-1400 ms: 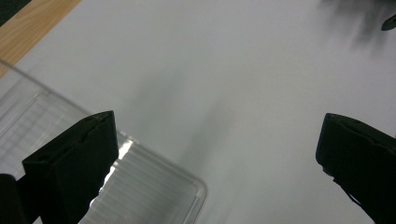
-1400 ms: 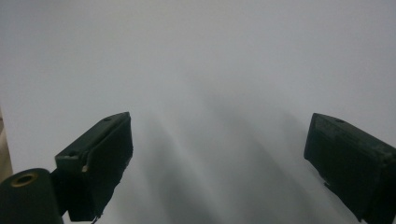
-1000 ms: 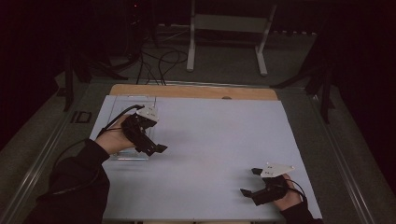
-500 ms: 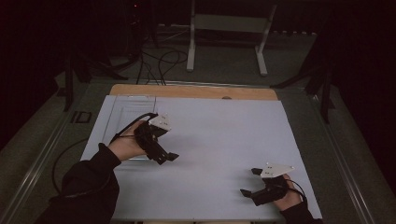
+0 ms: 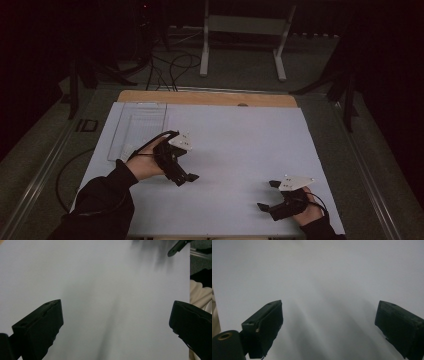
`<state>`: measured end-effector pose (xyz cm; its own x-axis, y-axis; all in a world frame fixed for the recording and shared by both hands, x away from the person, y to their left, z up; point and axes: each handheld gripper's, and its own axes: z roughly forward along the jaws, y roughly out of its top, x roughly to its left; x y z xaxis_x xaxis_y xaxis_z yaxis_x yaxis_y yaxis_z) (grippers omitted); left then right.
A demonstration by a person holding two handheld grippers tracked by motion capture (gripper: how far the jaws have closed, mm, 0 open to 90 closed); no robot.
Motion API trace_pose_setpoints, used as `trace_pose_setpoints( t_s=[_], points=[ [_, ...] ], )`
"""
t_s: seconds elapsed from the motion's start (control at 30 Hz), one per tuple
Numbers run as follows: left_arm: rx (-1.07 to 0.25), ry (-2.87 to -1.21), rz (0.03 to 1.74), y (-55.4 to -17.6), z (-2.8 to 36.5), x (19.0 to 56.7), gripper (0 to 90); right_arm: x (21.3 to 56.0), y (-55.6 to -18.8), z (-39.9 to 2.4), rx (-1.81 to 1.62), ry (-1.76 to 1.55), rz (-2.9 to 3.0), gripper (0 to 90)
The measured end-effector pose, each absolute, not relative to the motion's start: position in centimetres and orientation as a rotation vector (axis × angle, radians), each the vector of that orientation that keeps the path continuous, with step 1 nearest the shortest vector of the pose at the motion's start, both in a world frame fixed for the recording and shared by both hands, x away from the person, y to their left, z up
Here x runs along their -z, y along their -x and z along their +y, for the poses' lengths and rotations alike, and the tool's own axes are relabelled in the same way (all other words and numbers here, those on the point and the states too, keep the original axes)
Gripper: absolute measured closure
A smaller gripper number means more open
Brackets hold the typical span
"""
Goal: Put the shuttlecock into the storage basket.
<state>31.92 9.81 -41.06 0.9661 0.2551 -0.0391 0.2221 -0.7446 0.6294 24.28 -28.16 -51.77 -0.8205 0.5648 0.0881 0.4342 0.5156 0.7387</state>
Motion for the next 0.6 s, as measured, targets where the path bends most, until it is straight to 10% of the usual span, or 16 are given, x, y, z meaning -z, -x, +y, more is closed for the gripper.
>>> trace_pose_setpoints(
  t_s=[0.6],
  points=[
    [-0.044, -2.434, 0.318, -29.9, 8.9, 44.0, 0.0, 51.8, -24.2, -28.2, -1.194, -0.851, 2.591, 7.9]
  ],
)
